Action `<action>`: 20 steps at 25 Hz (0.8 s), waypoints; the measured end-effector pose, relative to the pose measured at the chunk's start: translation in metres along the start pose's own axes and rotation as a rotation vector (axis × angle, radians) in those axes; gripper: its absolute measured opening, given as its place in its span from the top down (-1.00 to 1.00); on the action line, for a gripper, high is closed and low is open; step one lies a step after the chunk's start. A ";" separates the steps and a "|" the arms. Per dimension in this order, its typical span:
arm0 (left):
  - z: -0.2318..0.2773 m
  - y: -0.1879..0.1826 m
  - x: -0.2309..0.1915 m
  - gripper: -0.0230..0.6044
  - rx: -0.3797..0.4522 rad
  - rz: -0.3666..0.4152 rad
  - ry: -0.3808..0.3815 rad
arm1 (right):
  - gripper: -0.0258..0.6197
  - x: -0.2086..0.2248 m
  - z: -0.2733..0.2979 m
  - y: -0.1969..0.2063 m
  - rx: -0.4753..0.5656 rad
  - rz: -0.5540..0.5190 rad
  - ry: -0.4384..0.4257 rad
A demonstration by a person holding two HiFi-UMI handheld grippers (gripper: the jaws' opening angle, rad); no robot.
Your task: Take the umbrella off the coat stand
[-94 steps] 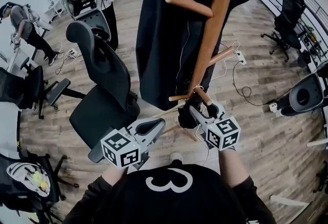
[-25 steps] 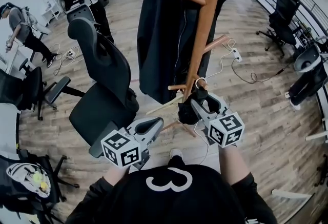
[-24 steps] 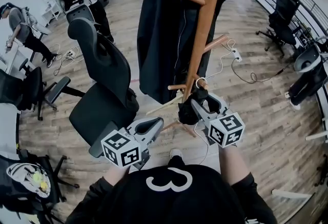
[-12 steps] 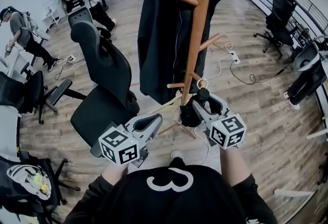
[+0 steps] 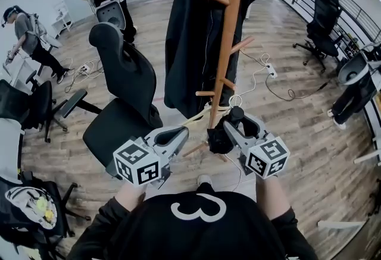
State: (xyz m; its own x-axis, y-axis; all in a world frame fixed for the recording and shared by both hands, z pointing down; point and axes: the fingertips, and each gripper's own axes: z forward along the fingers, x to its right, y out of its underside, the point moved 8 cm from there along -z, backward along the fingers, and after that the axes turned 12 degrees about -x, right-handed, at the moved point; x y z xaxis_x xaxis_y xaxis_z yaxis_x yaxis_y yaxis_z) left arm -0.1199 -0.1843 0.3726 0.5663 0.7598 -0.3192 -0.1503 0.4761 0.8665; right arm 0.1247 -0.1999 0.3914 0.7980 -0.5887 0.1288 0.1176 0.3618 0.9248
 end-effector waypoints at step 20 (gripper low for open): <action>-0.037 0.031 0.047 0.84 0.011 0.060 0.085 | 0.28 -0.099 -0.074 0.023 0.052 0.022 -0.023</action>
State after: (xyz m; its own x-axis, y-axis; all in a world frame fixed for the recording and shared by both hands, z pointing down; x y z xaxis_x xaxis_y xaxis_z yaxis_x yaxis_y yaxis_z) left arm -0.1280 -0.1168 0.3703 0.4860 0.8216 -0.2980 -0.1724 0.4244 0.8889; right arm 0.0927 -0.0799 0.3732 0.7859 -0.5981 0.1568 0.0694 0.3372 0.9389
